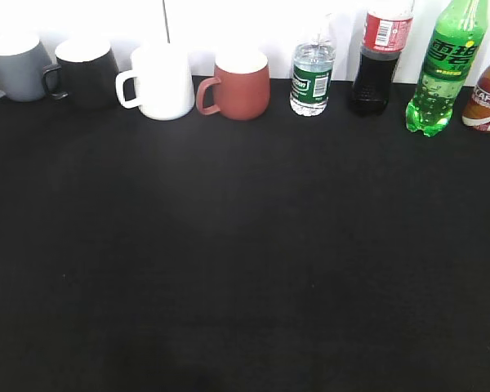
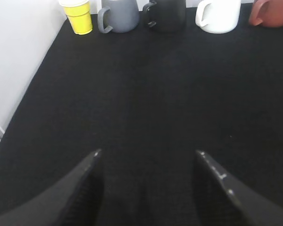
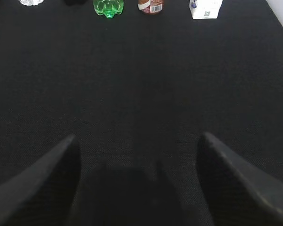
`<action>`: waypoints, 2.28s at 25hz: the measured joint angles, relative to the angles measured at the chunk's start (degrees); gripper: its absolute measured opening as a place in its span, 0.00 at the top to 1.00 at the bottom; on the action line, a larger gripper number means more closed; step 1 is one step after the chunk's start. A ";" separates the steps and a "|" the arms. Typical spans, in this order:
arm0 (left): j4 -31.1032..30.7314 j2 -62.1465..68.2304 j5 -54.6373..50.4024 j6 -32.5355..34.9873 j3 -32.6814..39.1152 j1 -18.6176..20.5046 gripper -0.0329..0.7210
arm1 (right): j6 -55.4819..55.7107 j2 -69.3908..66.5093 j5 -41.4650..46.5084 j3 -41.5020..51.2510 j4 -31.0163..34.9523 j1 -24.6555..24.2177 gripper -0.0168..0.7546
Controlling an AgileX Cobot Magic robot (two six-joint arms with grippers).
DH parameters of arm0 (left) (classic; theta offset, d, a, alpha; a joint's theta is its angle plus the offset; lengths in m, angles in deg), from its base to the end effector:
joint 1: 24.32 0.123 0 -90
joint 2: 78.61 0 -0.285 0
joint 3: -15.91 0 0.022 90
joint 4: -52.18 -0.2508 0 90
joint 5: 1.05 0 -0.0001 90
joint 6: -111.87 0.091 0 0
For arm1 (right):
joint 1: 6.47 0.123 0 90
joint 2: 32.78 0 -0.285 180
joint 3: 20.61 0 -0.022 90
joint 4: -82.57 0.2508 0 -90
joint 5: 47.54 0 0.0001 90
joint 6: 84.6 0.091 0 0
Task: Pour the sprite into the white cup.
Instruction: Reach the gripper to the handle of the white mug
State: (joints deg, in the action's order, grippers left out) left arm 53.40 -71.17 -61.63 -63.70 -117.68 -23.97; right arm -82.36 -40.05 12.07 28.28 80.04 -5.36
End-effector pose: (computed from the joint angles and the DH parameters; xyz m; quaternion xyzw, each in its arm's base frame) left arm -0.0103 -0.0018 0.2879 0.0305 0.8401 0.0120 0.5414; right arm -0.0047 -0.0036 0.2774 0.0090 0.8467 -0.0065 0.5319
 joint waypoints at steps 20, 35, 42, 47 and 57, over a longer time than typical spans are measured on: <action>6.28 23.29 65.17 0.00 11.93 0.00 0.22 | 0.00 0.00 0.00 0.00 0.00 0.00 0.24; -0.13 101.89 108.36 -2.54 -6.94 -15.13 0.28 | 0.00 0.00 0.00 0.00 1.20 0.00 0.24; -0.52 116.63 104.66 -4.43 -22.82 -15.13 0.40 | 0.00 0.00 0.00 0.00 1.49 0.00 0.24; -0.31 121.34 104.54 -4.43 -28.39 -15.13 0.46 | 0.00 0.00 0.00 0.00 1.63 0.00 0.24; 1.81 127.21 105.92 -4.43 -35.67 -15.18 0.66 | 0.00 0.00 0.00 0.00 1.73 0.00 0.24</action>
State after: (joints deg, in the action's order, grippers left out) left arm 55.21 56.05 44.29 -68.13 -153.35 -39.15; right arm -82.36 -40.05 12.07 28.28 81.77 -5.36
